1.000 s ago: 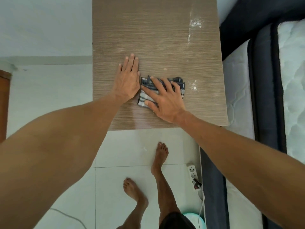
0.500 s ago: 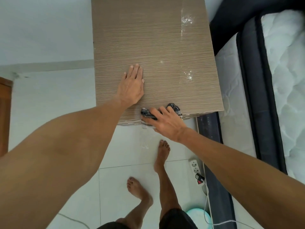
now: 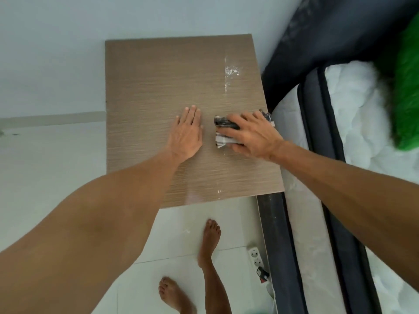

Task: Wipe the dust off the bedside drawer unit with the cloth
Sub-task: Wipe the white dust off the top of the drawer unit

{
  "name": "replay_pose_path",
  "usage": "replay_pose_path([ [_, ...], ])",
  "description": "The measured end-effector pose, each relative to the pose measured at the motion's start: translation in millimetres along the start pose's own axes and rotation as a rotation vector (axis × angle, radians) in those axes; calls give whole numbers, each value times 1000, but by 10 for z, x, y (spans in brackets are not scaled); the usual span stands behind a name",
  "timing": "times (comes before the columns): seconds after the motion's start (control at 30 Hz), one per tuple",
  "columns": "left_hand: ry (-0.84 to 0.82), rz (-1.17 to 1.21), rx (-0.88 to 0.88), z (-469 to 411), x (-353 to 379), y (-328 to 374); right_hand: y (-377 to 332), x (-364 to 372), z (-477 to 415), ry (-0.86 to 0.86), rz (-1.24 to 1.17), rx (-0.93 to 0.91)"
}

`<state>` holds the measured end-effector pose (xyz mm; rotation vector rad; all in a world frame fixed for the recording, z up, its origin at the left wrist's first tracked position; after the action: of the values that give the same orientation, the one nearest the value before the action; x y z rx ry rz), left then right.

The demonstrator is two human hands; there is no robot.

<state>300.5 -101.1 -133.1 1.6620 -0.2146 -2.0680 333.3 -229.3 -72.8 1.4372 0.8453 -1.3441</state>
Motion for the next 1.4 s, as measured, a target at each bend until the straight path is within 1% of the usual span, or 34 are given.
replay_pose_path([
  [0.17,43,-28,-18,-447,54,16,898,55,-578,17,24,112],
  [0.37,178,-85,-51,-652,87,-39,1693,241,-1298,54,12,186],
  [0.5,179,-75,-63,-663,92,-43,1972,461,-1708,-33,-30,205],
  [0.63,177,-98,-67,-662,80,-32,2094,715,-1848,-124,-35,236],
  [0.8,166,-114,-70,-674,82,-37,1993,968,-1722,-192,-120,327],
  [0.93,167,-111,-65,-704,67,-34,1807,941,-1593,-191,-169,358],
  [1.07,180,-79,-58,-717,45,-34,1456,886,-1343,-177,-179,354],
  [1.23,266,65,-84,-698,-61,-107,978,816,-930,-187,-192,366],
  [1.4,229,106,-27,-603,-77,-110,397,778,-481,-201,-183,345],
])
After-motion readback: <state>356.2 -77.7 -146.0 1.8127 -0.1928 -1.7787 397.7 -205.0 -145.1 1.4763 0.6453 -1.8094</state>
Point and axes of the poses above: each hand's wrist, its own z-axis away from the middle knuckle, its own x-axis out of the palm, y = z × x, the point moved 9 cm from there along -z, towards the middle knuckle, and after that the axes turned 7 degrees about z, right-handed, at the moved point
